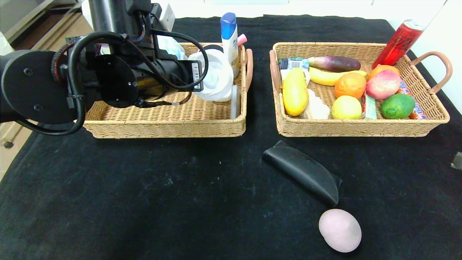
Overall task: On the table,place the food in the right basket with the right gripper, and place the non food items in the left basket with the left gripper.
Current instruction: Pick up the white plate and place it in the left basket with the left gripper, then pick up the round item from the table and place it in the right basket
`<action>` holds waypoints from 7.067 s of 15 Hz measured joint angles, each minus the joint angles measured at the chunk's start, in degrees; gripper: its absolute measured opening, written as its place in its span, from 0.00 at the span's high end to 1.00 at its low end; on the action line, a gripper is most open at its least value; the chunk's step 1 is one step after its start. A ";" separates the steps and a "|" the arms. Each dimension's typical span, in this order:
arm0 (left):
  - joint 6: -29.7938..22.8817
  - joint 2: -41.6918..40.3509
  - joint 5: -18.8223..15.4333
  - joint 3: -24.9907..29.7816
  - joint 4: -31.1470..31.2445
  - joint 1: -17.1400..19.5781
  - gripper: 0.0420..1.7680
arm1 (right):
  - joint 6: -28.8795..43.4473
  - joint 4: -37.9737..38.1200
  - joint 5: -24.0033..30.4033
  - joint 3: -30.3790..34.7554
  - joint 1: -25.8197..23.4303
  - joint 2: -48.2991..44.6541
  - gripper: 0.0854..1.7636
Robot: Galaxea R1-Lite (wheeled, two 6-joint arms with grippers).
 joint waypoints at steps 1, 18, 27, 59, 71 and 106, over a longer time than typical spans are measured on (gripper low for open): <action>0.02 0.17 0.02 -0.39 -0.06 0.00 0.96 | 0.00 -0.02 -0.05 0.00 0.00 0.00 0.03; 2.62 -1.95 -0.87 3.34 1.21 -0.11 0.18 | 0.00 -0.05 0.02 0.24 0.05 -0.11 0.03; 13.79 -23.50 -24.94 31.65 3.75 -0.91 0.08 | -1.85 0.17 0.02 1.60 0.69 0.83 0.03; 18.62 -43.39 -34.23 51.02 3.85 -1.01 0.03 | 39.94 34.43 -36.45 -15.91 31.70 36.23 0.03; 18.86 -43.17 -34.23 51.24 3.83 -0.99 0.03 | 39.80 29.90 -31.94 -14.75 29.33 40.69 0.03; 18.90 -42.78 -34.23 51.49 3.56 -1.16 0.03 | 16.99 27.76 -32.01 -30.53 14.36 32.70 0.96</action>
